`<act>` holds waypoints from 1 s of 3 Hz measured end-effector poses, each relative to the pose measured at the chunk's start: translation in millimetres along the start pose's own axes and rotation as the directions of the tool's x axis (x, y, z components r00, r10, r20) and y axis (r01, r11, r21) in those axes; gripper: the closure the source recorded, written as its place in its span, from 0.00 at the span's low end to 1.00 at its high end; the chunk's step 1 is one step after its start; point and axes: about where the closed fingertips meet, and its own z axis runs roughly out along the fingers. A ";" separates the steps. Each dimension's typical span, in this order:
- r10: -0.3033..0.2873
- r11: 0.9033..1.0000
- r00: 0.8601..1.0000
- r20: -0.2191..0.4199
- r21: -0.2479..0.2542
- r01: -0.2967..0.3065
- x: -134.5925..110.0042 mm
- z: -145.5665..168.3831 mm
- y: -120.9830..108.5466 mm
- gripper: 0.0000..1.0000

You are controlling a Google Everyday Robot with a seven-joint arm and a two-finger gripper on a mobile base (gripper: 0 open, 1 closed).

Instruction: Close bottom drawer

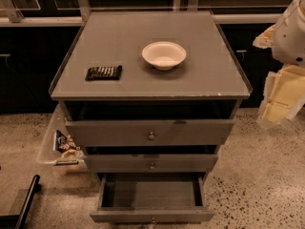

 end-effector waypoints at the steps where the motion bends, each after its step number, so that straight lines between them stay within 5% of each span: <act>1: 0.000 1.000 1.000 0.000 0.000 0.000 0.0 0.0 0.0 0.00; 3: 0.042 0.998 0.999 0.000 -0.048 -0.042 23.4 56.0 19.9 0.00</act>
Offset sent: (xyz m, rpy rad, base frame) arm -0.0065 -0.0068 -0.0533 0.0024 0.0249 -0.0205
